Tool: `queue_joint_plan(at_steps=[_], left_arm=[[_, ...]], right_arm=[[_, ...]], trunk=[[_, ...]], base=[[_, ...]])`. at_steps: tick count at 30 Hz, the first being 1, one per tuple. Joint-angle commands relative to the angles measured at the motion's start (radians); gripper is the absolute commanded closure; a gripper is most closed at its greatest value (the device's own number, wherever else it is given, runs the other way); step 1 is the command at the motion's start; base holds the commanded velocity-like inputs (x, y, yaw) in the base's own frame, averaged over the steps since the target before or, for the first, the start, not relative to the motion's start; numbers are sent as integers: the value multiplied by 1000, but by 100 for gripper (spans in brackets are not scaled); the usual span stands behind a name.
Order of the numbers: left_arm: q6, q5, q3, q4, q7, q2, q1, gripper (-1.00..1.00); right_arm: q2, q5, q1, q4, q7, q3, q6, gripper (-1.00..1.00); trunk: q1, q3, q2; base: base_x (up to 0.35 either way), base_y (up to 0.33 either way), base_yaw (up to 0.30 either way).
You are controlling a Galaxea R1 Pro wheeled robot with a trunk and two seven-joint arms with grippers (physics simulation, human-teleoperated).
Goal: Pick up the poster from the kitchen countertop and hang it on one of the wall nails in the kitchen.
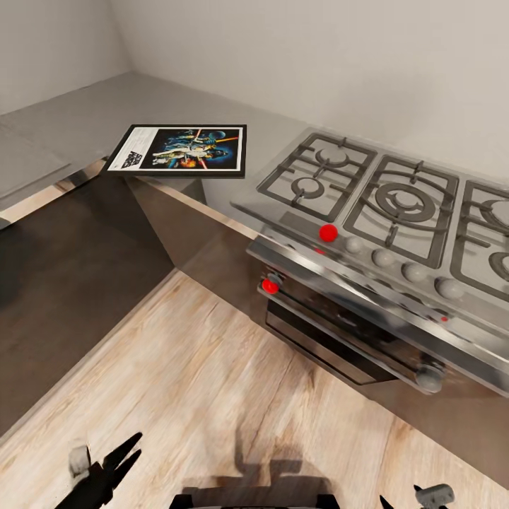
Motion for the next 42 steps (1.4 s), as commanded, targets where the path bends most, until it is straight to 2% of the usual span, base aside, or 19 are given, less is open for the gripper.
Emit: queue_joint_plan(at_steps=[1, 2, 3, 4, 6, 9, 12, 42], left_arm=[[-47, -37, 0, 51, -59, 0, 3, -100], [-98, -76, 0, 99, -110, 0, 4, -100], [-190, -135, -3, 191, -188, 0, 7, -100], [-231, -156, -5, 234, -215, 1, 8, -100], [-355, -206, -9, 354, -281, 0, 10, -100], [-418, -229, -11, 412, -308, 0, 11, -100], [-449, -240, -13, 438, -321, 0, 11, -100], [-463, -246, -8, 450, -326, 1, 12, -100]], right_arm=[[0, -8, 0, -5, 10, -3, 0, -100], [0, -8, 0, -10, 10, -3, 0, -100], [2, -7, 0, -16, 10, -3, 0, -100], [4, -6, 0, -18, 10, -3, 0, -100], [18, -4, 0, -23, 8, -3, -1, -100], [25, -3, 0, -22, 7, -3, -2, -100], [29, -1, 1, -22, 5, -3, -2, -100], [43, 4, 1, -10, 3, 0, -2, -100]], trunk=[[0, 0, 0], [0, 0, 0], [0, 0, 0], [0, 0, 0], [0, 2, 0], [0, 6, 0], [0, 11, 0], [0, 61, 0]], base=[[0, 0, 0], [0, 0, 0], [0, 0, 0], [0, 0, 0], [0, 0, 0], [0, 0, 0], [0, 0, 0], [0, 0, 0]])
